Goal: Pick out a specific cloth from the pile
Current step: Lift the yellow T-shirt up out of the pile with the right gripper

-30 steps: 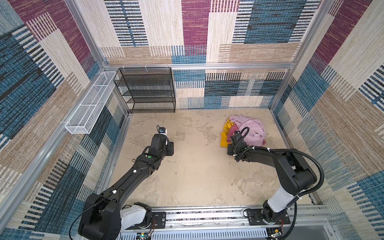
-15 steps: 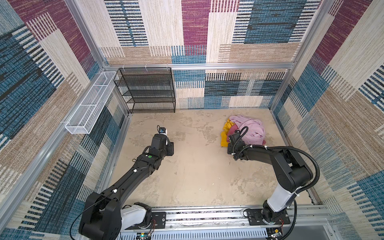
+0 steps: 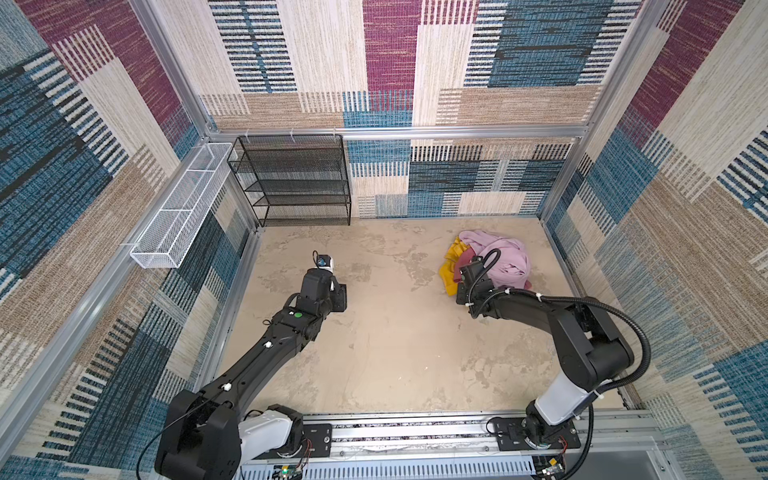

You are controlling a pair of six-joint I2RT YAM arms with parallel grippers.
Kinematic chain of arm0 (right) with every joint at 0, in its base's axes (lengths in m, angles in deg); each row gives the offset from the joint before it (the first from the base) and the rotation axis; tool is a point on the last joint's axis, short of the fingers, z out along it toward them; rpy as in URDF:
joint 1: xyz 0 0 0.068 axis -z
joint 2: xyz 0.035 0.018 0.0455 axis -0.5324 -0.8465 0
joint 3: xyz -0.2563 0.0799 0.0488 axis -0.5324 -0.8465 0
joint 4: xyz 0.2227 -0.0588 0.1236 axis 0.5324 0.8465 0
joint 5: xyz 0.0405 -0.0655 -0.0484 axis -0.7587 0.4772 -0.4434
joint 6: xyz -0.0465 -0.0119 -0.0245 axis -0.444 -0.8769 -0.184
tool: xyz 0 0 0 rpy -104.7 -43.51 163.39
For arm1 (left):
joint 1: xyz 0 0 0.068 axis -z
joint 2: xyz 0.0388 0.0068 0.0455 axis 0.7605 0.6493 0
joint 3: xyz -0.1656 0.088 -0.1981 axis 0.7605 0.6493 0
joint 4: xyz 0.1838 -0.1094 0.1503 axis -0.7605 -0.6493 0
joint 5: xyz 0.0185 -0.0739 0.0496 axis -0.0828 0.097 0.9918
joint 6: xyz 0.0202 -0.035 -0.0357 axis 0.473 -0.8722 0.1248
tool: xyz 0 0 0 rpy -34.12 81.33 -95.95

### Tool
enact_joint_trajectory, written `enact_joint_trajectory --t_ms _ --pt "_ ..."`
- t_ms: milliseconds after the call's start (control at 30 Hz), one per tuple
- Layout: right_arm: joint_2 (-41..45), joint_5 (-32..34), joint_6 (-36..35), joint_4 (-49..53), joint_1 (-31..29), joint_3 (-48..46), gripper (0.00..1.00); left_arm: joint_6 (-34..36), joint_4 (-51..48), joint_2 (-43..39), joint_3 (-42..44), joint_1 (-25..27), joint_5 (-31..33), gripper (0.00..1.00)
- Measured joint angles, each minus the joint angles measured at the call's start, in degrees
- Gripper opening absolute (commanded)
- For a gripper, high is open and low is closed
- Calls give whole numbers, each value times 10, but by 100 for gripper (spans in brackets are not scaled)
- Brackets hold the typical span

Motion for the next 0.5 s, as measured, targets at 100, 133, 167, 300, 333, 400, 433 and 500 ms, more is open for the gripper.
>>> enact_joint_trajectory --t_ms 100,133,167,300,333,400,433,500 --pt "30 -9 0 9 0 17 0 0 0 -5 0 0 0 60" --pt "39 -9 -1 12 0 23 0 0 0 -7 0 0 0 60" --pt "49 -14 -4 16 0 30 0 0 0 -9 0 0 0 60" --pt "82 -15 -15 31 3 53 0 0 -1 -23 1 0 1 60" --pt "88 -15 -17 33 3 58 0 0 -3 -26 1 0 1 60" --pt "101 -15 -20 39 8 66 0 0 -4 -30 3 0 3 60" --pt "106 -17 -23 42 12 70 0 0 -5 -32 3 0 3 60" --pt "116 -24 -24 46 19 77 0 0 -5 -35 3 0 5 60"
